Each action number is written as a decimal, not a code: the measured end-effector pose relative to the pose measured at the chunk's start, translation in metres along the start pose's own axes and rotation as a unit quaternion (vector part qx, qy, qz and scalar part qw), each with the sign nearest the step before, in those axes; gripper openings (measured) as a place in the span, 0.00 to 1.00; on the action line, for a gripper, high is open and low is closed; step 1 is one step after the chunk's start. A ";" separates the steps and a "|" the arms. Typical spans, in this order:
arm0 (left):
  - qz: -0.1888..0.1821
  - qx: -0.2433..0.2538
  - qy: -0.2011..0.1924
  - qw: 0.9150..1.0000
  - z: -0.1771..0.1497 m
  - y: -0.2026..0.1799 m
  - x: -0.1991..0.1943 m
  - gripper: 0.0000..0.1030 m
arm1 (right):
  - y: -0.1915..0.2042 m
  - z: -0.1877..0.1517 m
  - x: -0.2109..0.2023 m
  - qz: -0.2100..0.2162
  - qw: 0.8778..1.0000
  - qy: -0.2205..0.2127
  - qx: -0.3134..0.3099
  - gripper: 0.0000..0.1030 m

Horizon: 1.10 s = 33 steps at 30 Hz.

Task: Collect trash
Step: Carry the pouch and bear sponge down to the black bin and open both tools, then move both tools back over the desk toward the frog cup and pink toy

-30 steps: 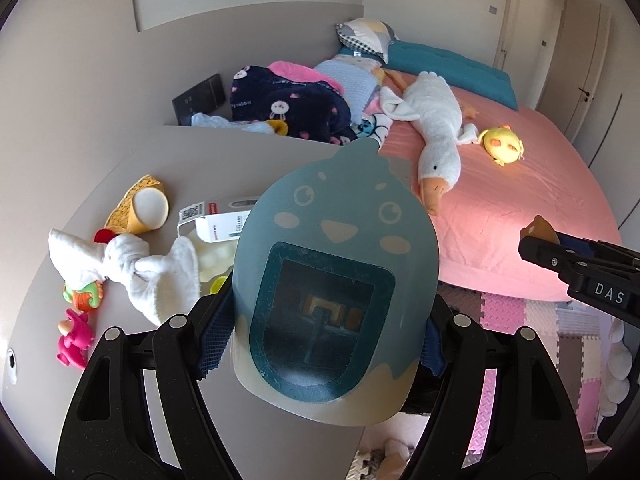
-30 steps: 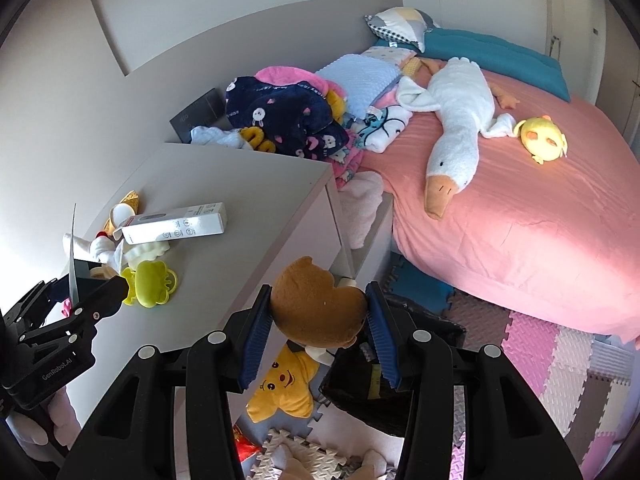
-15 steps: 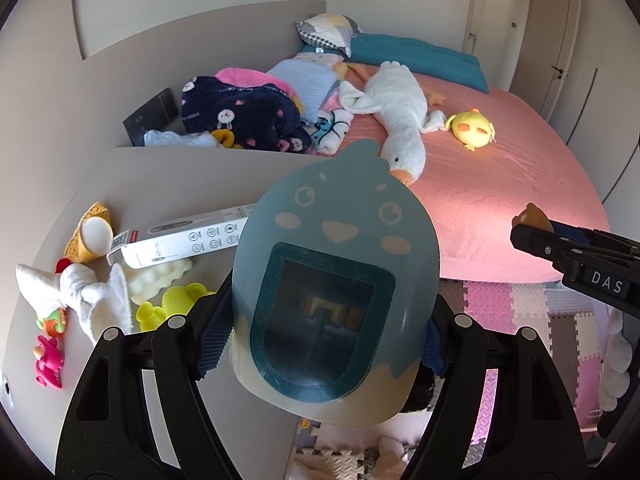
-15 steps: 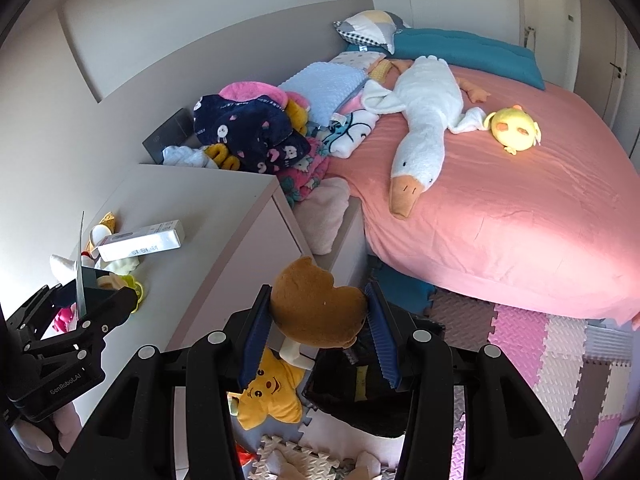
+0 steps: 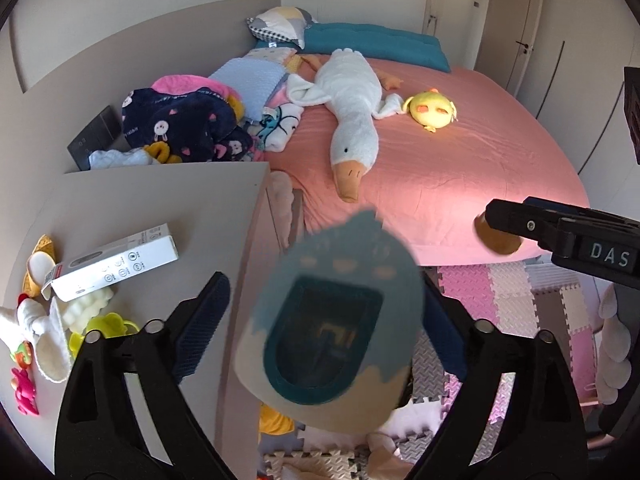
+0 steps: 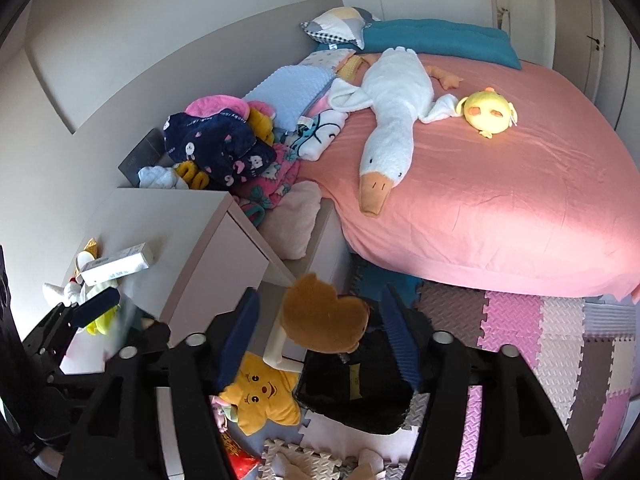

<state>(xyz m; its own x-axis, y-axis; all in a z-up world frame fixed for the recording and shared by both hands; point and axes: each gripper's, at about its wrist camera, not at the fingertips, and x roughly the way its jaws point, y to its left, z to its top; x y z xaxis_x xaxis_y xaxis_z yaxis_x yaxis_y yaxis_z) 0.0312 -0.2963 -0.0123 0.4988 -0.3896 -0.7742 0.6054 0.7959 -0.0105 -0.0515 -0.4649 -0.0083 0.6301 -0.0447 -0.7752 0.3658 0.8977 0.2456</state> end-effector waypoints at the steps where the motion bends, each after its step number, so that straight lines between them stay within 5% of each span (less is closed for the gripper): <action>1: 0.008 0.000 0.000 1.000 0.001 -0.003 0.003 0.93 | -0.002 0.002 -0.001 -0.006 1.000 -0.007 0.003 0.70; 13: 0.014 -0.016 0.012 1.000 0.002 0.005 0.011 0.93 | -0.007 0.004 0.003 -0.013 1.000 -0.004 0.003 0.70; 33: 0.050 -0.056 0.014 0.997 -0.028 0.062 -0.017 0.93 | 0.056 -0.008 0.014 0.022 0.999 0.009 -0.040 0.70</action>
<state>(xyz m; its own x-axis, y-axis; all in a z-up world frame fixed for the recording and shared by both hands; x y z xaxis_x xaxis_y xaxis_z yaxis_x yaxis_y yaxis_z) 0.0434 -0.2275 -0.0178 0.5342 -0.2945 -0.7924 0.4801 0.8772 -0.0023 -0.0276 -0.4114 -0.0095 0.6316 0.0024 -0.7753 0.2821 0.9307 0.2327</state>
